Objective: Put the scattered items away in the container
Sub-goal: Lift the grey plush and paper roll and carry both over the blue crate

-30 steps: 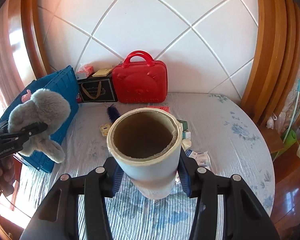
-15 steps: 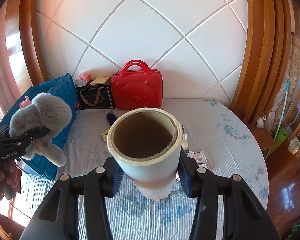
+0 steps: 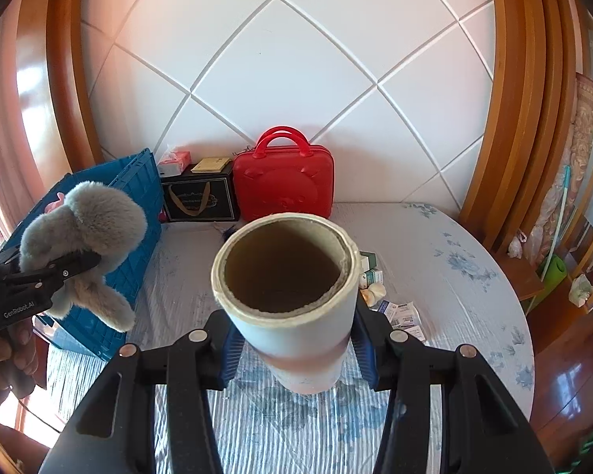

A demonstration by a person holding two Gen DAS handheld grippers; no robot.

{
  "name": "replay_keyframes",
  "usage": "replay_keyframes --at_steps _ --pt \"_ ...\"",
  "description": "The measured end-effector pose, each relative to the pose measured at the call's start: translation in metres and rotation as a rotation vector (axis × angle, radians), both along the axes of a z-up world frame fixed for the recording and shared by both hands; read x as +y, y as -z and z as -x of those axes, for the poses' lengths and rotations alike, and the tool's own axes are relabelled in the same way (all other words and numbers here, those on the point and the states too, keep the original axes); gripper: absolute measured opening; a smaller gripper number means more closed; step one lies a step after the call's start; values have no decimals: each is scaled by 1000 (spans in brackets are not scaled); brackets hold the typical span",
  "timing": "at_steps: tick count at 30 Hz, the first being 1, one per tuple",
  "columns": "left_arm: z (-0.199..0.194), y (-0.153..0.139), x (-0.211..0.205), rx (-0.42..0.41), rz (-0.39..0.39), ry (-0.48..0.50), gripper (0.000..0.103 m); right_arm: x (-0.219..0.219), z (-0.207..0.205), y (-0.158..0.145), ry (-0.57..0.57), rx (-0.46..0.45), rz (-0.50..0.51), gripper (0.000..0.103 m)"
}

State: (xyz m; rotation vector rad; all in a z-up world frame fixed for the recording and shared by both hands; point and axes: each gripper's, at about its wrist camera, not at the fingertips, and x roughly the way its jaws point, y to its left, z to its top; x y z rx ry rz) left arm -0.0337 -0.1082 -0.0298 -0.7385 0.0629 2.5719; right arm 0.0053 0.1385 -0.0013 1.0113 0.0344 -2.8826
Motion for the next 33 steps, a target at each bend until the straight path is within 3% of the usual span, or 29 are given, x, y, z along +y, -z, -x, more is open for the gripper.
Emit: replay_keyframes --at_steps 17,33 --pt "-16 -13 -63 53 -30 -35 56 -73 1 -13 -58 38 -11 46" --pt "-34 -30 -175 73 -39 -204 56 -179 23 -24 -250 73 -19 46"
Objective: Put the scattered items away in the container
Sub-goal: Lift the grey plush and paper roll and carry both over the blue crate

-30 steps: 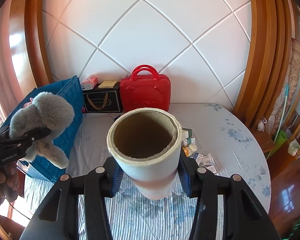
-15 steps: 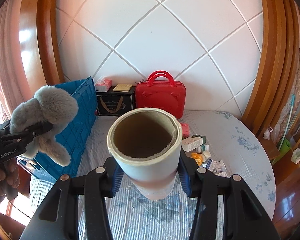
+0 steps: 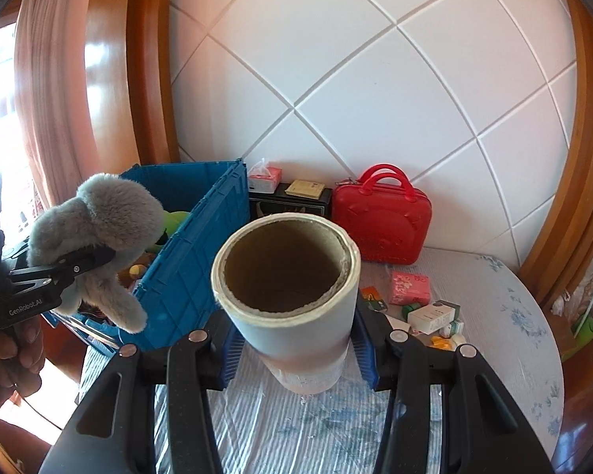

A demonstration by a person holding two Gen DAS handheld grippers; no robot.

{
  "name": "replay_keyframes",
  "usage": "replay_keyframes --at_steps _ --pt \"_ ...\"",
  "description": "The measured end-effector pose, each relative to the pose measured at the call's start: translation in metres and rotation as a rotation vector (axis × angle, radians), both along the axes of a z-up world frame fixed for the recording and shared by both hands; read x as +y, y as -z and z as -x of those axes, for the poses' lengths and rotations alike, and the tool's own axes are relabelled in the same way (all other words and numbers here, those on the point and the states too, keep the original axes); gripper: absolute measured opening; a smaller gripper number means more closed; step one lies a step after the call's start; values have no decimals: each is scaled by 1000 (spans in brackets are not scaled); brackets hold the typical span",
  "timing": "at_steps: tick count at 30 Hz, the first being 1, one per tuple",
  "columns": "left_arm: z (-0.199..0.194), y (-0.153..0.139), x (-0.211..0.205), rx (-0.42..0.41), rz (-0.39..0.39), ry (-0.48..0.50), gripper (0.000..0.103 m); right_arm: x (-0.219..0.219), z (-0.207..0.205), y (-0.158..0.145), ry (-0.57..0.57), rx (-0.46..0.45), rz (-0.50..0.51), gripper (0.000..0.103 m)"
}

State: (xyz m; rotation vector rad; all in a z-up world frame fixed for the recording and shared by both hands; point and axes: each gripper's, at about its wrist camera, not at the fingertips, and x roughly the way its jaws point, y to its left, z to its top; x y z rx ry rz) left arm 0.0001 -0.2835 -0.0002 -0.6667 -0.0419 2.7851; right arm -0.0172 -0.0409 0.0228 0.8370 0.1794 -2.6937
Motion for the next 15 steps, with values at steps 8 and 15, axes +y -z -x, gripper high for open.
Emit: replay_keyframes --at_steps 8,15 --pt "-2 4 -54 -32 23 -134 56 -63 12 3 -117 -5 -17 46" --pt "-6 11 -101 -59 9 -240 56 -121 17 3 -215 -15 -32 46"
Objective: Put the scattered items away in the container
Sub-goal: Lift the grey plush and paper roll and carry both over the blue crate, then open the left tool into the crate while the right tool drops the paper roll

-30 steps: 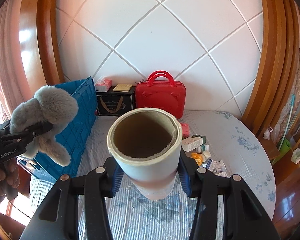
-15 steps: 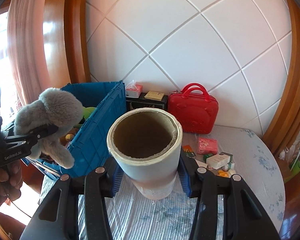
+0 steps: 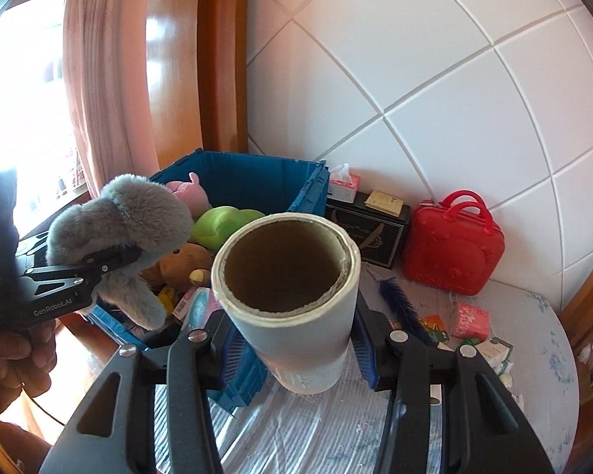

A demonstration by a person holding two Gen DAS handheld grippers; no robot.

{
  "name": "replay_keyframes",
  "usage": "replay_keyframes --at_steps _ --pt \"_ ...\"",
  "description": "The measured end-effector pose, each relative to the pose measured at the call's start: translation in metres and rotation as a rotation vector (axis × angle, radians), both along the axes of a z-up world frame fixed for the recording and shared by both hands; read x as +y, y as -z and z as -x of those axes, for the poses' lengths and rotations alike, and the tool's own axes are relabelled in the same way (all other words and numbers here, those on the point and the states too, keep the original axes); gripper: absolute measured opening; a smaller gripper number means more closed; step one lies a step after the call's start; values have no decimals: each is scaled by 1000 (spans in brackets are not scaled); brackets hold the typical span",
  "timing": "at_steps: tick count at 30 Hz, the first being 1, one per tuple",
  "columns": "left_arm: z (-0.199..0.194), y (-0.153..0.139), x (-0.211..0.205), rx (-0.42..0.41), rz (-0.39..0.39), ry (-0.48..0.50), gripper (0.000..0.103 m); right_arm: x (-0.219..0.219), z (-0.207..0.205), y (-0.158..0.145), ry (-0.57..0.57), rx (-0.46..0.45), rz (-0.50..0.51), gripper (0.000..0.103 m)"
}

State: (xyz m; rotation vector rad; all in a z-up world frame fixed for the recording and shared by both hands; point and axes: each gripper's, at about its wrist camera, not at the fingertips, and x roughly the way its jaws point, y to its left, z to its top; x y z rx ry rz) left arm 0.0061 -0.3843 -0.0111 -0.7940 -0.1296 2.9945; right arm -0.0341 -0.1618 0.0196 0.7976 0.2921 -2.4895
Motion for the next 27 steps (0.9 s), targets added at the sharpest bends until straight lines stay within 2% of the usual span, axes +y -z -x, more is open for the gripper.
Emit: replay_keyframes --at_steps 7,15,27 --pt "-4 11 -48 -23 -17 -115 56 -54 3 2 -111 -9 -35 46" --pt "-7 13 -88 -37 -2 -202 56 -105 12 -2 -205 -18 -14 46" --pt "-5 8 -137 -38 23 -318 56 -156 17 0 -300 -35 12 46"
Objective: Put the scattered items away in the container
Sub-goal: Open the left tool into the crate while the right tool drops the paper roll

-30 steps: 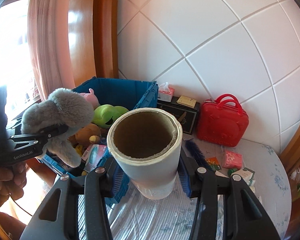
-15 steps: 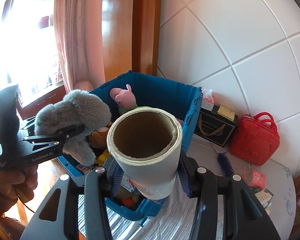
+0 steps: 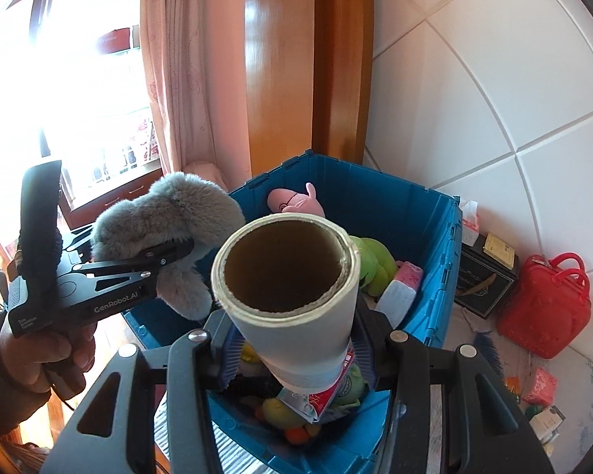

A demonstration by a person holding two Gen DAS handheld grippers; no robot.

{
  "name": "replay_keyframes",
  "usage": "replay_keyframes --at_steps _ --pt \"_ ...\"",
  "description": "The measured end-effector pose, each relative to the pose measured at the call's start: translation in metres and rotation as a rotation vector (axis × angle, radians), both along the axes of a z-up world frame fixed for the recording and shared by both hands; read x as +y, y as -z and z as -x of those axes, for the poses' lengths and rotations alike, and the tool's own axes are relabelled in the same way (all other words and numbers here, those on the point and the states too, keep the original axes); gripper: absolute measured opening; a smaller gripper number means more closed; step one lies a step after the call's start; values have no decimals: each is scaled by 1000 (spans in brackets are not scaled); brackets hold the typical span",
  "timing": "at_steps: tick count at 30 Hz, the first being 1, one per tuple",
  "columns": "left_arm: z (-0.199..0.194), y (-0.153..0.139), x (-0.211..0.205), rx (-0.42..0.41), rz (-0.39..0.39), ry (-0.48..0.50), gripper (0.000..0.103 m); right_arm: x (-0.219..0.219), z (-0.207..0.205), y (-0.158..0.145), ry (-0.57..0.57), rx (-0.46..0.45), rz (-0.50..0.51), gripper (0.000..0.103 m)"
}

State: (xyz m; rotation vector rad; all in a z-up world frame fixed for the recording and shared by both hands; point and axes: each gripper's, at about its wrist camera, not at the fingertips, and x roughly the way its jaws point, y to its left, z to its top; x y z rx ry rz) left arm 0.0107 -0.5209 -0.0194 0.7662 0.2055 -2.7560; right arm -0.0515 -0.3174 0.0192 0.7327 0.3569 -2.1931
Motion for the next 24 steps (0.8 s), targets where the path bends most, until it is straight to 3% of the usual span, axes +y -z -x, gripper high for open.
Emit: replay_keyframes --at_steps 7,9,10,11,12,13,14,24 --pt "-5 0 -13 2 -5 -32 57 -11 -1 2 -28 -4 9 46" --pt "-7 -2 -15 17 -16 -43 61 -12 0 2 -31 -5 13 47" --pt "-10 -4 -17 35 -25 -52 71 -13 -1 2 -34 -5 17 47" --pt "-13 -6 -18 54 -33 -60 80 -13 -1 2 -34 -4 23 53" --pt "-15 -8 -19 67 -36 -68 99 -12 -1 2 -28 3 27 63" --pt "-16 -10 -19 76 -34 -74 102 -11 -2 1 -19 11 30 94" --pt "-16 -11 -18 78 -30 -77 102 -9 -3 0 -14 19 38 103" --pt "-10 -4 1 62 -24 -43 102 11 -9 -1 38 33 42 103"
